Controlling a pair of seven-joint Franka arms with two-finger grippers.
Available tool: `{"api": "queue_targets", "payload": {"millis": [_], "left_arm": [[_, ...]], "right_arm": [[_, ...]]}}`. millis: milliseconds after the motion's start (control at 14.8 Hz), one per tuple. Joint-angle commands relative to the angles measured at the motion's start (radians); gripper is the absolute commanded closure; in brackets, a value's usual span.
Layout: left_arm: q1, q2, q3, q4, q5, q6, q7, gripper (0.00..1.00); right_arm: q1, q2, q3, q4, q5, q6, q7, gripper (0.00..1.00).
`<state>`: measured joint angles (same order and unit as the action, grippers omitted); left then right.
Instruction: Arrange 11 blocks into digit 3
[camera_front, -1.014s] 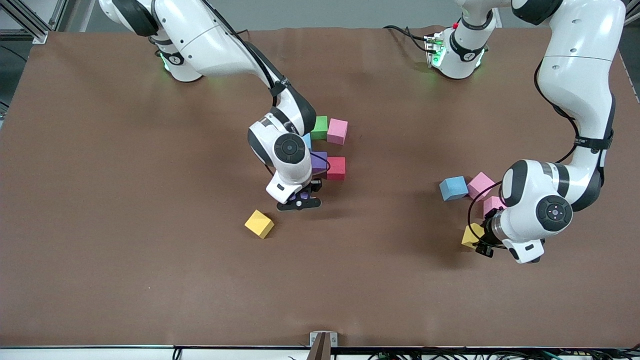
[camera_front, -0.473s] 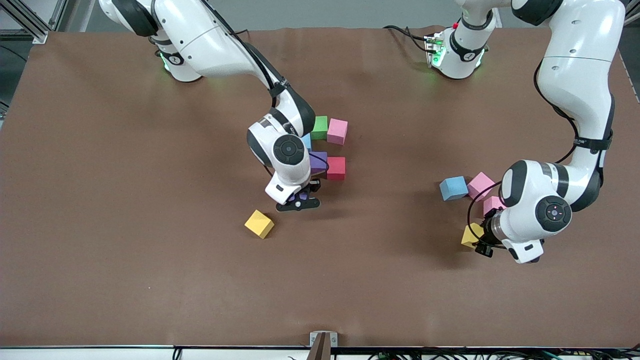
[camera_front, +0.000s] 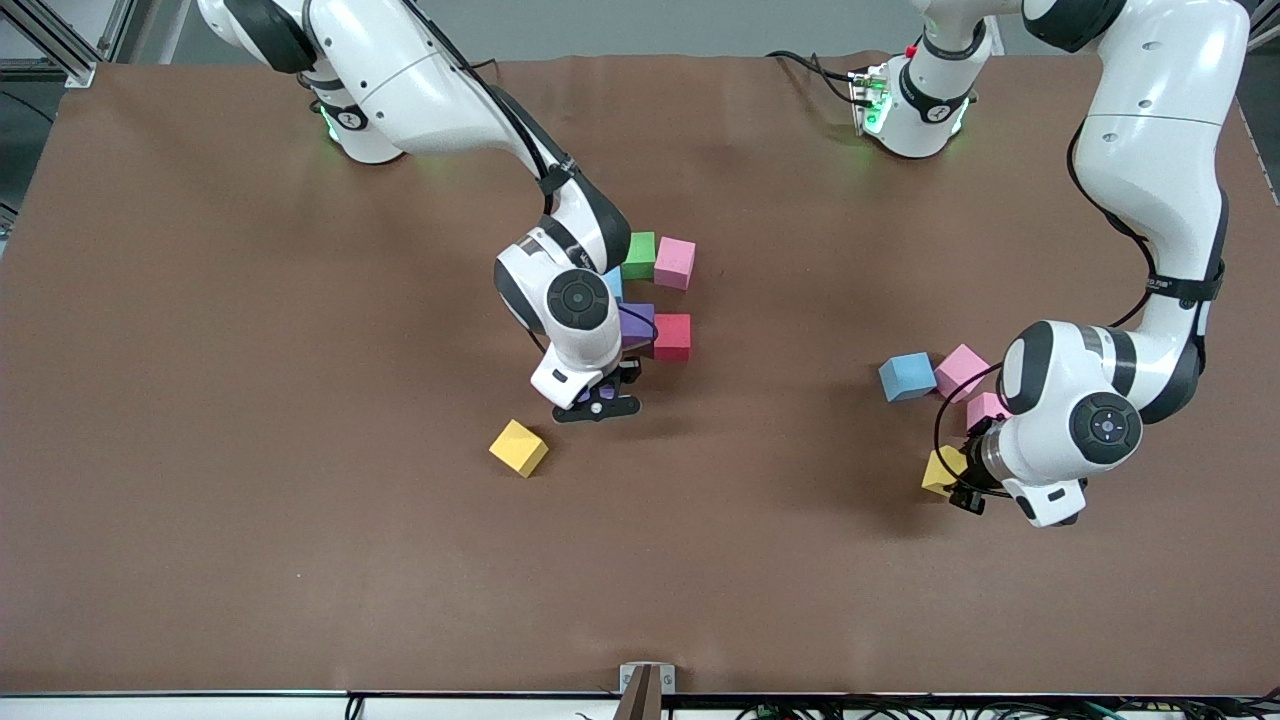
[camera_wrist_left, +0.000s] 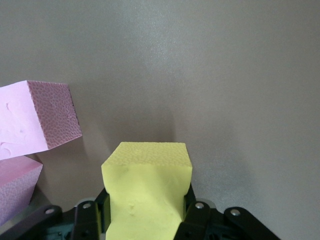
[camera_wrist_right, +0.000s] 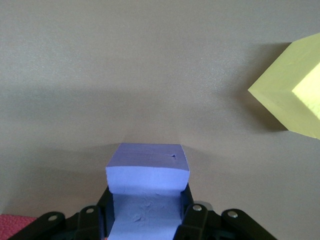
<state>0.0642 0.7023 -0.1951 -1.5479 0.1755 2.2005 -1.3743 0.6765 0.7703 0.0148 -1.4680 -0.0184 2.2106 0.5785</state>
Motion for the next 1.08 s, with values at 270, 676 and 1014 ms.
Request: {"api": "queue_targets", "payload": {"millis": [270, 676, 1014], "left_arm": [[-0.001, 0.003, -0.001, 0.008, 0.018, -0.002, 0.0, 0.69], [-0.03, -0.009, -0.039, 0.009, 0.013, -0.004, -0.148, 0.68], [-0.176, -0.006, -0.04, 0.038, 0.019, -0.004, -0.467, 0.68]], "right_arm": [[-0.012, -0.011, 0.001, -0.015, -0.009, -0.003, -0.022, 0.0], [-0.034, -0.052, 0.002, 0.006, 0.006, -0.063, -0.02, 0.0], [-0.129, -0.193, 0.002, -0.017, 0.014, -0.218, -0.002, 0.0]]}}
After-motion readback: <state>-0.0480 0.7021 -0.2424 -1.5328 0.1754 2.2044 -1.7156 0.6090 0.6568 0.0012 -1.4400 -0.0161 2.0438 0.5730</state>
